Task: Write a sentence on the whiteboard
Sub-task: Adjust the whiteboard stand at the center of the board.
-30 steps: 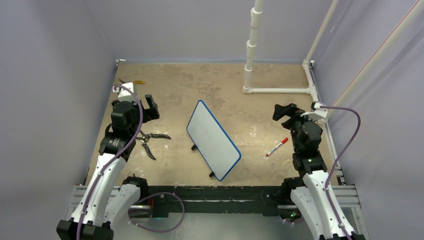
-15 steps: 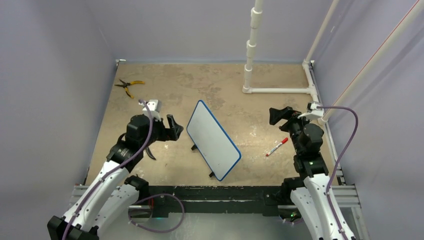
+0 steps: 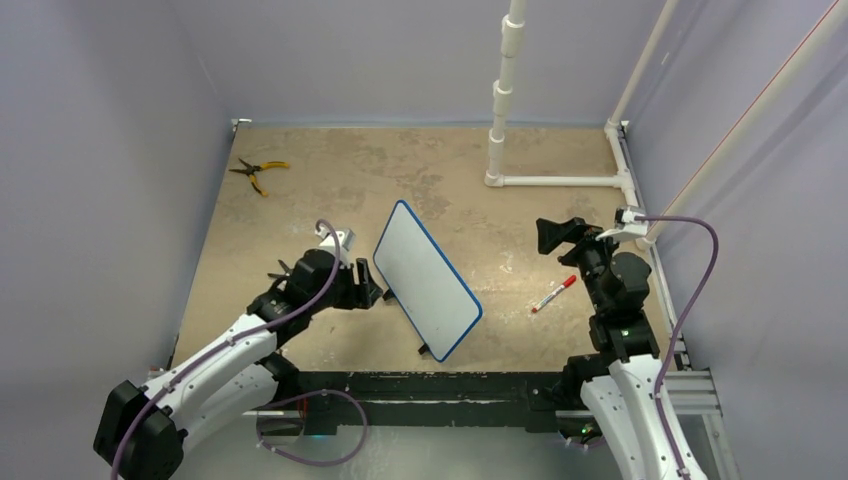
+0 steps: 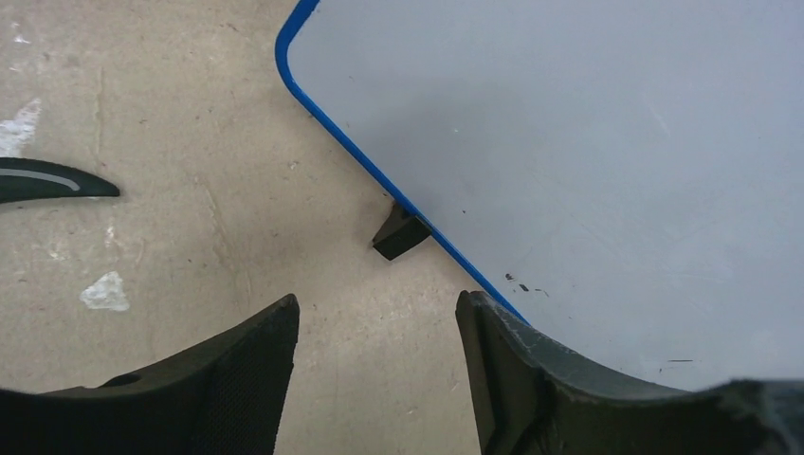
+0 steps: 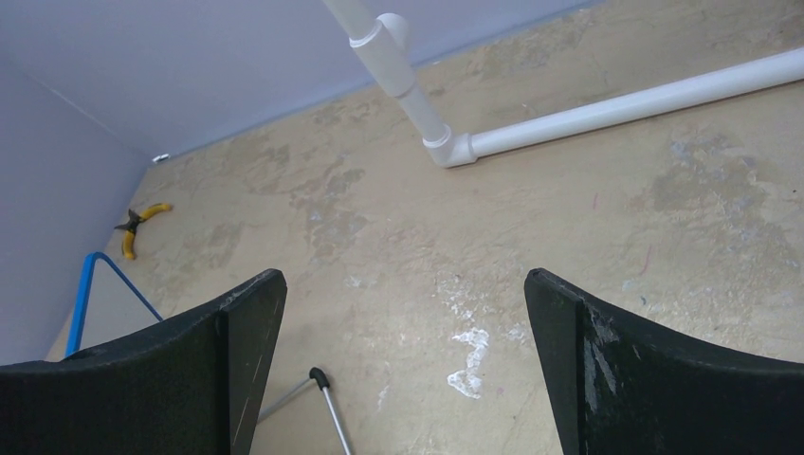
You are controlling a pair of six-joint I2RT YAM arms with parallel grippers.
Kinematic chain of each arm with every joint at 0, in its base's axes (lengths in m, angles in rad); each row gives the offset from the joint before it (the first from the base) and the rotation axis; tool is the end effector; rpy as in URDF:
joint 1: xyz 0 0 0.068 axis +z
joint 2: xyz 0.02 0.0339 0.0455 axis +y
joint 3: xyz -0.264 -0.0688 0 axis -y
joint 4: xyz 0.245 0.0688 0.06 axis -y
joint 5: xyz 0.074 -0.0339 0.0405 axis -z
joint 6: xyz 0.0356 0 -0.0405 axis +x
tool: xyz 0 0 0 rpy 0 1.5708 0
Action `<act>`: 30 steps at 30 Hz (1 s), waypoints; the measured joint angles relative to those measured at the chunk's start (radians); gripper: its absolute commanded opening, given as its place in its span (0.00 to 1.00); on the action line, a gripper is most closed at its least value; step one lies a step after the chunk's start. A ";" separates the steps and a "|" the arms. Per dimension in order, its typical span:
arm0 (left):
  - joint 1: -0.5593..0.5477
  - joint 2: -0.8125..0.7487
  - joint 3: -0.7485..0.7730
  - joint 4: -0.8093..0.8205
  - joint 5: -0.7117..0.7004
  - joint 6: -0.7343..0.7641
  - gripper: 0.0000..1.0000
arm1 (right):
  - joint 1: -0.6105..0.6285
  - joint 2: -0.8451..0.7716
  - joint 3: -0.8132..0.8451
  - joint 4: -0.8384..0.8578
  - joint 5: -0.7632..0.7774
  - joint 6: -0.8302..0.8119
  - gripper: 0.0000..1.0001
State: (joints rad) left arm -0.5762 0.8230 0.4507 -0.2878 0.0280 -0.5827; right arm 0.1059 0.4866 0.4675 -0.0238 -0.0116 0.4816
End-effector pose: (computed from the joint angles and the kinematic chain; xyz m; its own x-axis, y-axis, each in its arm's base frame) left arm 0.1479 -0.0973 0.2066 -0.7392 -0.1757 -0.6501 0.1873 0.8737 -0.4490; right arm 0.1414 0.0154 0.2876 -0.0921 0.4560 -0.8852 -0.0841 0.8822 0.4632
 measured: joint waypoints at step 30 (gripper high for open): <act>-0.125 0.234 -0.086 0.371 -0.011 0.135 0.33 | 0.000 0.039 0.000 -0.006 -0.037 -0.005 0.99</act>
State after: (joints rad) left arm -0.7013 1.0569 0.3645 0.0834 0.0166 -0.4480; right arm 0.1059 0.5251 0.4679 -0.0296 -0.0486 0.4763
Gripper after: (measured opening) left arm 0.319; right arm 0.984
